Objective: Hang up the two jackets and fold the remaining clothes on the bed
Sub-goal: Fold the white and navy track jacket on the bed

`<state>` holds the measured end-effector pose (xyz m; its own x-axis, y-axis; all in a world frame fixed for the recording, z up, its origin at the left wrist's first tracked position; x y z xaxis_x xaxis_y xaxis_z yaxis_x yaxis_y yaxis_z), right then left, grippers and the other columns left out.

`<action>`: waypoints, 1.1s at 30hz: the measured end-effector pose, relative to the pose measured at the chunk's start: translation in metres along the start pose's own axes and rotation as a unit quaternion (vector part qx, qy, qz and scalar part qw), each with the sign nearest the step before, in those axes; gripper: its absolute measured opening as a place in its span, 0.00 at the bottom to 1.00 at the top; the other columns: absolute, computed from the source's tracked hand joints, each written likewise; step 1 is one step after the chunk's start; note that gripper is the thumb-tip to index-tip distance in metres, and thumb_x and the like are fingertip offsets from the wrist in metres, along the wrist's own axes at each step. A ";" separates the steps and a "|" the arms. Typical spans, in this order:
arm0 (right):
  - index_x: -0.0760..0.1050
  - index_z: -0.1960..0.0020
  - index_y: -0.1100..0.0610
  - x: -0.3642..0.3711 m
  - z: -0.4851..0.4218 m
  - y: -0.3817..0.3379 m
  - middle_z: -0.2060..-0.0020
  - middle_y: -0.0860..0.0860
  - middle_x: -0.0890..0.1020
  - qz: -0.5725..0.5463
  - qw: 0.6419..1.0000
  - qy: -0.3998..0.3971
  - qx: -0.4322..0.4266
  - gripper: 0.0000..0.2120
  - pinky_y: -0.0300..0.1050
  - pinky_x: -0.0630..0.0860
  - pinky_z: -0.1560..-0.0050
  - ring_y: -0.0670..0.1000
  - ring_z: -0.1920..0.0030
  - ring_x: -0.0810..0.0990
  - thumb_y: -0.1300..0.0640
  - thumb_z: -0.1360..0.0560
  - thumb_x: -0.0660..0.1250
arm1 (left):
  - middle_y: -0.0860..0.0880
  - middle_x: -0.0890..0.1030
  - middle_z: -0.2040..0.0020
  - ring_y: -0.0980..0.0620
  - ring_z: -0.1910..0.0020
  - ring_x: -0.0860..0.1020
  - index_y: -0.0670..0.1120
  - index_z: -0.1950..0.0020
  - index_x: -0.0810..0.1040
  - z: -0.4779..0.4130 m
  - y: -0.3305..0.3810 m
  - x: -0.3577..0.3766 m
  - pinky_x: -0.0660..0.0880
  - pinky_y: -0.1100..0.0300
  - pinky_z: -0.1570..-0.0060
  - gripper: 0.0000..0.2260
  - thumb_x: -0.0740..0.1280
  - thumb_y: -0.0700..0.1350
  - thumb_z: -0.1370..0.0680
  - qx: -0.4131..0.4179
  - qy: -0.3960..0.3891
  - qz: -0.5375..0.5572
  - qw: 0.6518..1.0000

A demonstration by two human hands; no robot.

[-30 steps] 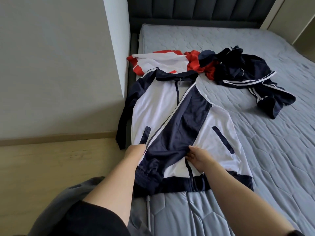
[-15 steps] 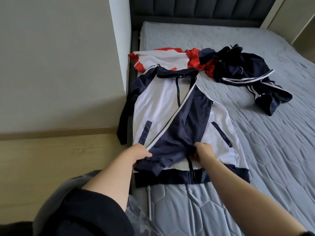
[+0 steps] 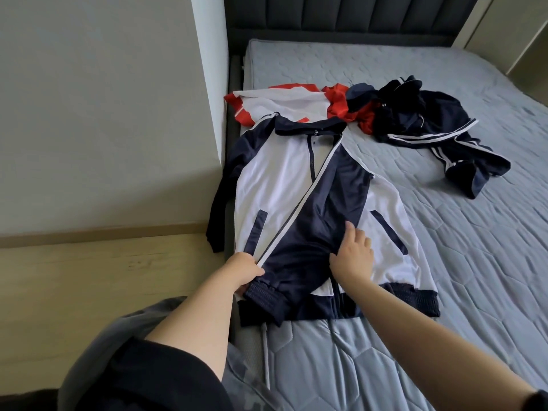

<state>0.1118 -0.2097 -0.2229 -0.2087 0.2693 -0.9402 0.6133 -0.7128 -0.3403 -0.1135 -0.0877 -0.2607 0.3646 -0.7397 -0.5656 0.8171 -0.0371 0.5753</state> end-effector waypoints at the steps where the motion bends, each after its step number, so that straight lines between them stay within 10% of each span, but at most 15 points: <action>1: 0.65 0.31 0.59 -0.006 0.007 -0.021 0.38 0.56 0.69 0.015 0.997 0.028 -0.077 0.28 0.51 0.66 0.41 0.60 0.40 0.68 0.65 0.31 0.63 | 0.42 0.76 0.55 0.47 0.57 0.73 0.35 0.48 0.78 0.000 0.000 -0.002 0.67 0.60 0.59 0.10 0.66 0.39 0.25 -0.004 0.003 0.024 1.000; 7: 0.70 0.33 0.55 0.051 0.055 -0.062 0.40 0.52 0.72 -0.062 0.925 -0.277 -0.253 0.26 0.39 0.65 0.38 0.53 0.37 0.69 0.68 0.31 0.63 | 0.43 0.76 0.42 0.46 0.49 0.78 0.47 0.33 0.72 0.005 0.016 -0.009 0.78 0.58 0.54 0.21 0.57 0.30 0.21 0.009 -0.040 0.375 0.926; 12: 0.61 0.27 0.51 0.049 0.061 -0.066 0.36 0.50 0.69 -0.112 0.924 -0.260 -0.257 0.37 0.34 0.59 0.37 0.49 0.36 0.65 0.57 0.34 0.71 | 0.43 0.80 0.64 0.50 0.67 0.80 0.36 0.46 0.79 0.011 0.038 -0.004 0.80 0.65 0.63 0.18 0.52 0.24 0.24 0.034 -0.083 0.420 0.903; 18: 0.77 0.57 0.61 0.034 0.029 -0.050 0.66 0.48 0.76 -0.401 0.898 -0.178 -0.028 0.02 0.40 0.71 0.56 0.44 0.62 0.74 0.65 0.27 0.66 | 0.45 0.79 0.60 0.52 0.62 0.78 0.39 0.46 0.80 -0.005 0.056 -0.015 0.77 0.67 0.60 0.10 0.63 0.31 0.24 0.104 -0.017 0.308 0.946; 25: 0.78 0.46 0.61 0.053 0.018 -0.010 0.53 0.58 0.84 -0.686 0.638 -0.262 0.234 0.10 0.47 0.81 0.60 0.55 0.54 0.84 0.58 0.21 0.61 | 0.51 0.73 0.64 0.52 0.63 0.71 0.47 0.60 0.78 -0.034 0.078 0.000 0.65 0.64 0.64 0.05 0.66 0.45 0.25 0.142 0.029 0.075 0.987; 33: 0.72 0.62 0.57 0.049 -0.009 0.074 0.72 0.52 0.73 -0.629 0.676 -0.159 0.349 0.11 0.40 0.70 0.70 0.48 0.74 0.70 0.51 0.24 0.63 | 0.55 0.73 0.69 0.56 0.68 0.71 0.52 0.65 0.74 -0.052 0.116 0.018 0.65 0.70 0.70 0.10 0.65 0.45 0.24 0.204 0.064 0.074 0.974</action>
<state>0.1532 -0.2434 -0.2940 -0.4510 0.8736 0.1828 -0.6885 -0.2102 -0.6941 0.0108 -0.0698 -0.2352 0.5394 -0.6678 -0.5129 0.5153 -0.2199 0.8283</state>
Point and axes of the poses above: each hand's wrist, its own z-axis away from the middle knuckle, its own x-axis out of the palm, y = z × x, the point moved 10 cm from there along -z, towards the middle knuckle
